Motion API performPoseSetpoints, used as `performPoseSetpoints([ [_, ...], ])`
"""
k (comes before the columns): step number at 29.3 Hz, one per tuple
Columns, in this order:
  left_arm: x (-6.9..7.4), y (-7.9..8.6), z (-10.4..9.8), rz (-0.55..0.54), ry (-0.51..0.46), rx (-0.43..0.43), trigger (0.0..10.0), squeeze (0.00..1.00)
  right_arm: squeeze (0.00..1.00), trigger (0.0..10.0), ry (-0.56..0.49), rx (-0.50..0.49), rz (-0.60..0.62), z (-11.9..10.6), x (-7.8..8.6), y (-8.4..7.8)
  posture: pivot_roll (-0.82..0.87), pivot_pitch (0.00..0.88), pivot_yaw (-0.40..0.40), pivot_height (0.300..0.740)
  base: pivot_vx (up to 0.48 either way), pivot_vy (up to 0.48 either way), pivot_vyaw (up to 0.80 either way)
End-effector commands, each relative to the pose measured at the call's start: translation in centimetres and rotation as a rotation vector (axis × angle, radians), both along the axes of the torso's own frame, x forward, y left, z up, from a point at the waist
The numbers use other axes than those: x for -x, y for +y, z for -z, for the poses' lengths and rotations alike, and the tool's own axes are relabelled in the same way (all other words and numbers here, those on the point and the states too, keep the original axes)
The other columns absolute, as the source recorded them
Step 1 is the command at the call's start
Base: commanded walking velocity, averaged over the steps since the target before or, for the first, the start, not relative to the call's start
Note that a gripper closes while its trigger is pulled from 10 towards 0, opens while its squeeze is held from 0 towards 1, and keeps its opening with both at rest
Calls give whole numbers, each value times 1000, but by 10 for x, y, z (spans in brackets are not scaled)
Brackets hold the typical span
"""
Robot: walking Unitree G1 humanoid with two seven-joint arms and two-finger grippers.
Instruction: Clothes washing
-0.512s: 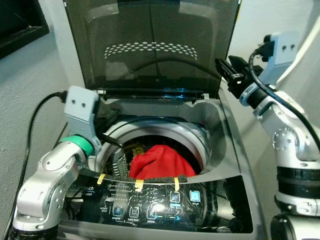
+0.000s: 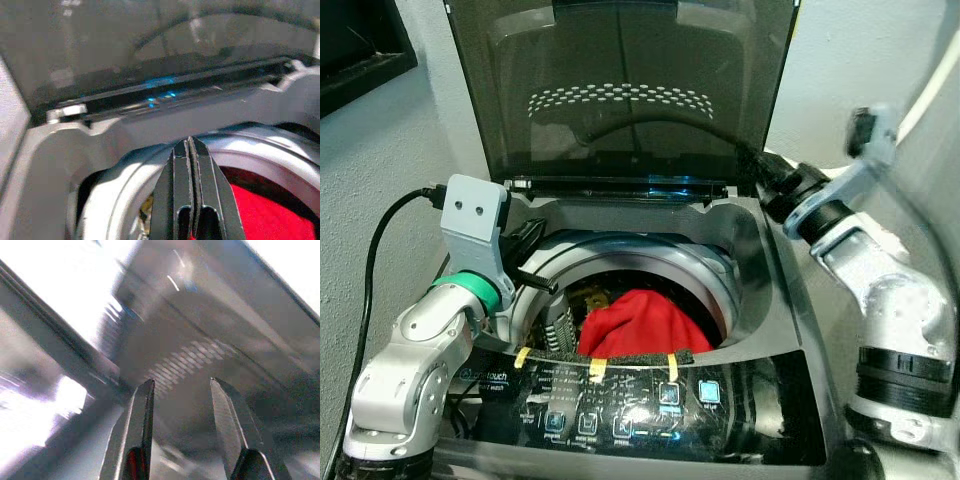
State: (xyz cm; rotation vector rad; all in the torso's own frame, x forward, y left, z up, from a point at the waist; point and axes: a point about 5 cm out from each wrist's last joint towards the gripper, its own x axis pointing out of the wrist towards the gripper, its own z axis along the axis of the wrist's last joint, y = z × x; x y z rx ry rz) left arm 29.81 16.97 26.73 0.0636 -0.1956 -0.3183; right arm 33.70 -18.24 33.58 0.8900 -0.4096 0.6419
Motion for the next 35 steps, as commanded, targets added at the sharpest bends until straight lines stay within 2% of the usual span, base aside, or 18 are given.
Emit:
performPoseSetpoints([
  [1,2,-4,-1,27,-6,-7,10000,0,0,10000,-47,-44,-39,-6,5,-1,80,66,157,740,0,0,0],
  [2,2,-6,-1,45,-5,-10,10000,0,0,10000,-99,-71,-69,-9,12,-4,80,66,157,740,0,0,0],
  [3,2,-8,1,59,0,-18,10000,0,0,10000,-205,30,-91,-12,26,-5,71,65,161,740,0,0,0],
  [4,2,-8,1,59,0,-18,10000,0,0,10000,-205,30,-91,-12,26,-5,71,65,161,740,0,0,0],
  [6,2,-12,4,78,7,-27,10000,0,0,10000,-302,325,-142,-1,48,3,64,62,153,740,0,0,0],
  [7,2,-13,5,83,9,-28,10000,0,0,10000,-311,428,-182,6,55,7,62,62,152,740,0,0,0],
  [9,2,-13,5,83,9,-28,10000,0,0,10000,-311,428,-182,6,55,7,62,62,152,740,0,0,0],
  [12,3,-15,7,86,11,-30,10000,0,0,10000,-286,539,-243,22,64,15,57,59,138,740,0,0,0],
  [16,3,-13,8,77,11,-32,10000,0,0,10000,-258,560,-217,26,62,16,53,60,133,740,0,0,0],
  [18,3,-12,9,62,11,-30,10000,0,0,10000,-236,579,-151,26,57,17,44,56,132,740,0,0,0],
  [19,1,-8,11,32,20,-35,10000,0,0,10000,-196,613,0,23,44,18,34,50,132,740,0,0,0],
  [20,1,-8,11,32,20,-35,10000,0,0,10000,-196,613,0,23,44,18,34,50,132,740,0,0,0],
  [22,-6,-3,11,-42,22,-38,10000,0,0,10000,-41,608,315,23,16,18,46,41,119,740,0,0,0],
  [24,-9,-1,7,-76,4,-33,10000,0,0,10000,-18,633,430,28,8,26,55,40,110,740,0,0,0],
  [26,-9,-1,3,-87,-6,-19,10000,0,0,10000,-44,667,452,31,9,35,53,40,98,740,0,0,0],
  [28,-9,-1,3,-87,-6,-19,10000,0,0,10000,-44,667,452,31,9,35,53,40,98,740,0,0,0],
  [31,-7,-2,1,-118,-32,19,10000,0,0,10000,-82,776,530,40,10,55,38,34,42,740,0,0,0],
  [35,-5,-5,5,-139,-39,24,10000,0,0,10000,-92,794,553,43,8,59,34,29,0,740,0,0,0],
])
